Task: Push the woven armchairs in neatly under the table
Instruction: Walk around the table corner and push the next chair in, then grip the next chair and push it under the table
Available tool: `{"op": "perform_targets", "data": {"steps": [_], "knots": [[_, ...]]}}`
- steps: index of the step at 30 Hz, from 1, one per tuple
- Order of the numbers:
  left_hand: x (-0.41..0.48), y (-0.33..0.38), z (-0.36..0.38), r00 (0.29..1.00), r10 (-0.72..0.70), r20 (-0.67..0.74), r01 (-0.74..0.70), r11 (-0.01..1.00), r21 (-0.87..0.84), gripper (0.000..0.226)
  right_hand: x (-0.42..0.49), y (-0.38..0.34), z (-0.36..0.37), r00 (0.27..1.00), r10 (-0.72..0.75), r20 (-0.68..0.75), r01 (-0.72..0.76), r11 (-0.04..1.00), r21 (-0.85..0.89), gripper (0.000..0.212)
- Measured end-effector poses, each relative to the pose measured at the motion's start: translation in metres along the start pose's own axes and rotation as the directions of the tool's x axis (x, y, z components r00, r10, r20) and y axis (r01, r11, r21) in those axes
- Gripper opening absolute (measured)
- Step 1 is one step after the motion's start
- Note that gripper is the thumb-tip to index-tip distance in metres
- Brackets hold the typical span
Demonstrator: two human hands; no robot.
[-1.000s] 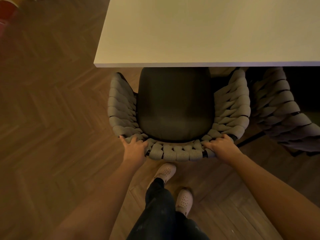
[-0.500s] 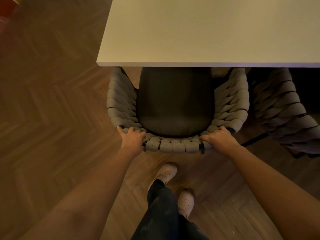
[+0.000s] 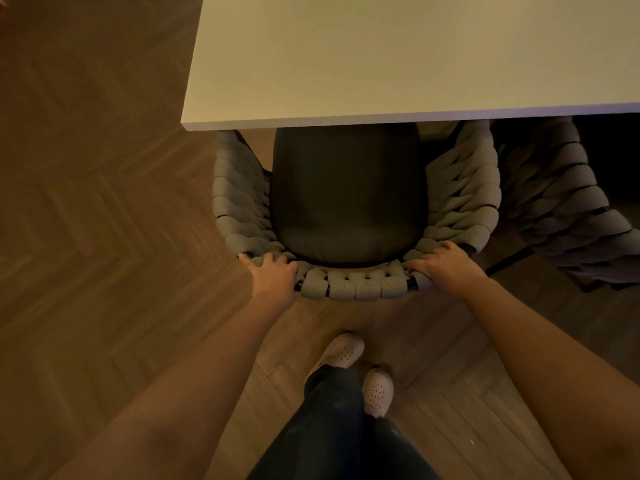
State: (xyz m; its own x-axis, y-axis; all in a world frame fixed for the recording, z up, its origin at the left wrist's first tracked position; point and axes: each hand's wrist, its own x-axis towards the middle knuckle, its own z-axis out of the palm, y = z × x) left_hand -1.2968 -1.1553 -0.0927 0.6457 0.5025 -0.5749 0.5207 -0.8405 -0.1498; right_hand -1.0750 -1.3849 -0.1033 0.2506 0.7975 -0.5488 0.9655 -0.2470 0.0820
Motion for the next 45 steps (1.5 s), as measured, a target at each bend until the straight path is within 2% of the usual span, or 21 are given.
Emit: {"op": "perform_targets", "data": {"steps": [8,10,13,16,18,21,26,29,33,40,42,45], "knots": [[0.007,0.013,-0.006,0.985,-0.014,0.173,-0.008,0.992,0.127,0.053,-0.006,-0.001,0.003,0.998,0.044,0.044,-0.045,0.999,0.023,0.045],[0.010,0.027,-0.015,0.967,0.013,0.256,-0.053,0.987,0.150,0.067,-0.009,-0.002,0.004,0.996,0.072,0.043,-0.074,0.996,0.054,0.052],[0.013,0.067,-0.031,0.930,0.159,0.331,-0.173,0.985,0.016,0.108,-0.024,0.005,0.005,0.993,0.118,0.017,-0.119,0.984,0.132,0.069],[0.011,0.124,-0.047,0.934,0.299,0.197,-0.290,0.954,-0.075,0.124,-0.048,0.019,0.011,0.994,0.103,-0.037,-0.095,0.979,0.180,0.080],[0.009,0.163,-0.058,0.918,0.394,0.040,-0.385,0.912,-0.141,0.117,-0.066,0.033,0.019,0.985,0.130,-0.115,-0.099,0.966,0.240,0.089],[0.005,0.235,-0.076,0.865,0.484,-0.130,-0.497,0.862,-0.100,0.102,-0.111,0.078,0.046,0.958,0.235,-0.165,-0.170,0.928,0.330,0.093],[-0.007,0.350,-0.090,0.876,0.432,-0.214,-0.449,0.893,-0.037,0.096,-0.201,0.174,0.102,0.932,0.334,-0.143,-0.265,0.895,0.359,0.091],[-0.020,0.412,-0.091,0.882,0.414,-0.226,-0.431,0.902,-0.029,0.093,-0.255,0.222,0.129,0.918,0.386,-0.091,-0.334,0.876,0.349,0.080],[-0.034,0.494,-0.097,0.885,0.422,-0.194,-0.443,0.893,-0.077,0.094,-0.314,0.281,0.164,0.902,0.427,-0.067,-0.377,0.852,0.363,0.076],[-0.017,0.579,-0.125,0.840,0.497,-0.218,-0.512,0.859,-0.014,0.095,-0.349,0.382,0.210,0.875,0.484,-0.010,-0.444,0.810,0.382,0.069],[-0.002,0.600,-0.134,0.828,0.535,-0.166,-0.538,0.842,0.031,0.093,-0.347,0.414,0.221,0.877,0.479,0.046,-0.463,0.812,0.355,0.068],[0.021,0.630,-0.141,0.827,0.562,-0.011,-0.560,0.825,0.070,0.088,-0.347,0.454,0.234,0.878,0.460,0.129,-0.478,0.838,0.263,0.068]]}}
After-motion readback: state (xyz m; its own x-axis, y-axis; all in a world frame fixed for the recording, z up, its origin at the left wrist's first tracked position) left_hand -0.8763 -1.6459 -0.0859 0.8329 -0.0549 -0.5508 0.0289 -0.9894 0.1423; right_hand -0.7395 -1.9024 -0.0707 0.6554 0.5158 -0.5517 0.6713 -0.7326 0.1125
